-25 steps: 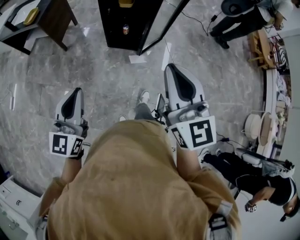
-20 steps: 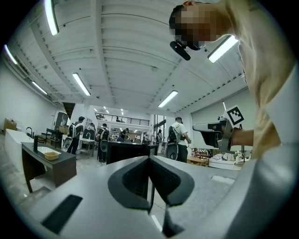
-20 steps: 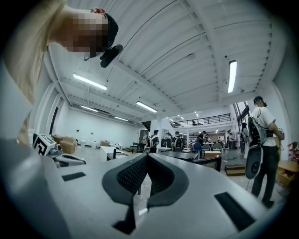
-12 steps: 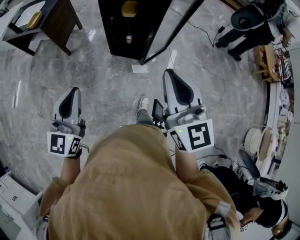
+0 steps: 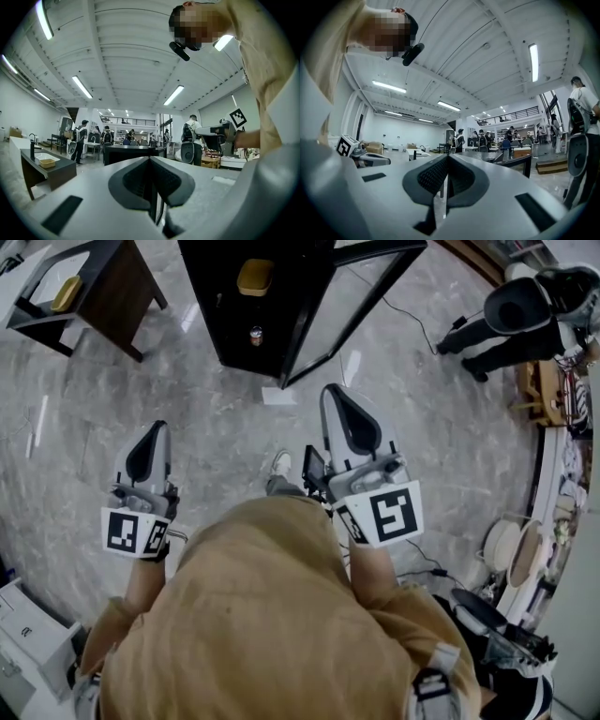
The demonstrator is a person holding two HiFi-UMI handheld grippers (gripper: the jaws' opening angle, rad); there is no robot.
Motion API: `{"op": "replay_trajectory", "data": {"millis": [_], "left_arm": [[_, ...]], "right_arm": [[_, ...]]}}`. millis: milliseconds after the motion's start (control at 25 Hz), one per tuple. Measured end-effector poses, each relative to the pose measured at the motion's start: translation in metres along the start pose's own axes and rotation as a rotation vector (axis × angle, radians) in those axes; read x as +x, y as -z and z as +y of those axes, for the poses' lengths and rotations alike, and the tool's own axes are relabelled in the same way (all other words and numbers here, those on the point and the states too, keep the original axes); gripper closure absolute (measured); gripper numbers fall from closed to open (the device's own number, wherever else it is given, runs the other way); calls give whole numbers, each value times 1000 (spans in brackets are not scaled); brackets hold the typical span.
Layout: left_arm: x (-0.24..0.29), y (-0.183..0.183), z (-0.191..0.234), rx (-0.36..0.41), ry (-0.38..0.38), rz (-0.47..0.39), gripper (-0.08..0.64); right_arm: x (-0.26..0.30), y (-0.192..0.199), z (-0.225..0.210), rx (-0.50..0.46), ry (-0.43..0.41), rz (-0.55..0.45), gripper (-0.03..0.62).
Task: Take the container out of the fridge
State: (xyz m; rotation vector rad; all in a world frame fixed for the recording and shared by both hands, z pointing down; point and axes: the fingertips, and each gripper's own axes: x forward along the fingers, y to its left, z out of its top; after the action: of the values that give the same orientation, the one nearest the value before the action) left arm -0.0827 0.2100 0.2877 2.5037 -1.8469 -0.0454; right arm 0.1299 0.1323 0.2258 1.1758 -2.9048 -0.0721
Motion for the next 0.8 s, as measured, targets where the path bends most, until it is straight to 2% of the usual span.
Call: {"op": "replay_trajectory", "data": {"millis": [400,640,800], "left_arm": [[74,6,8,10,-59,19,558],[125,29,73,10,-106,41,558],[142,27,84,37,-140,44,558]], "right_arm": [[55,18,-70,35,-55,-10,592],[140,49,-94,58,-81,4,592],[159,57,-117,89,-89,-7,592]]}}
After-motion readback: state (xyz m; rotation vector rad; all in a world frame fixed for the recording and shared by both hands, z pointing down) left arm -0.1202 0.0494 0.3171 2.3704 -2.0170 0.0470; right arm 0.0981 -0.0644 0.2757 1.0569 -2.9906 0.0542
